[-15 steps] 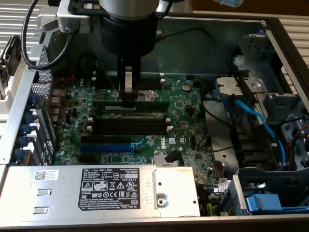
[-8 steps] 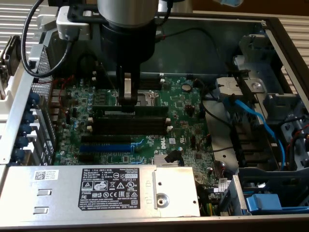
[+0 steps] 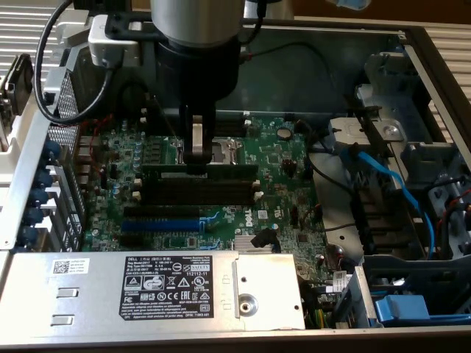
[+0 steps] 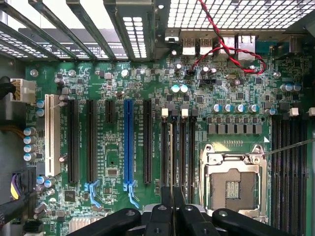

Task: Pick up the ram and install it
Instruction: 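Insert the ram into the slot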

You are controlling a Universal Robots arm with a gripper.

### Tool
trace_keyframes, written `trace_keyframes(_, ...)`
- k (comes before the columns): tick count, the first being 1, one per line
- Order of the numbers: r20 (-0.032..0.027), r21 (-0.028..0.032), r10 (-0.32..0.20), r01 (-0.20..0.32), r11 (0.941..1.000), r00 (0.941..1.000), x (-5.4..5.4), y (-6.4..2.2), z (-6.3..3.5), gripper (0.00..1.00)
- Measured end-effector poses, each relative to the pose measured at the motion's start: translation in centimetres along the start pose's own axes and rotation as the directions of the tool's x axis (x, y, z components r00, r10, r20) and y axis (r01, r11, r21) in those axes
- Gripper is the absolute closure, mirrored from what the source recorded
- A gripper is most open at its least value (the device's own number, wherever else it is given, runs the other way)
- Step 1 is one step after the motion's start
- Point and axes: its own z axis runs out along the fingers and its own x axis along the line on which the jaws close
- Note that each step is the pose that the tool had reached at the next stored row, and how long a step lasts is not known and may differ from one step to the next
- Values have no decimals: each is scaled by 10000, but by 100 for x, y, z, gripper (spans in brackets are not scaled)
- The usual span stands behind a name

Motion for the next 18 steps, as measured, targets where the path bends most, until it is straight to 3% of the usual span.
trace_keyframes(10,19,-16,-5,5,10000,10000,18,3,66,88)
trace_keyframes(13,59,-78,-3,3,10000,10000,21,3,72,88)
trace_keyframes(18,133,-236,-1,4,9997,9999,82,-14,72,88)
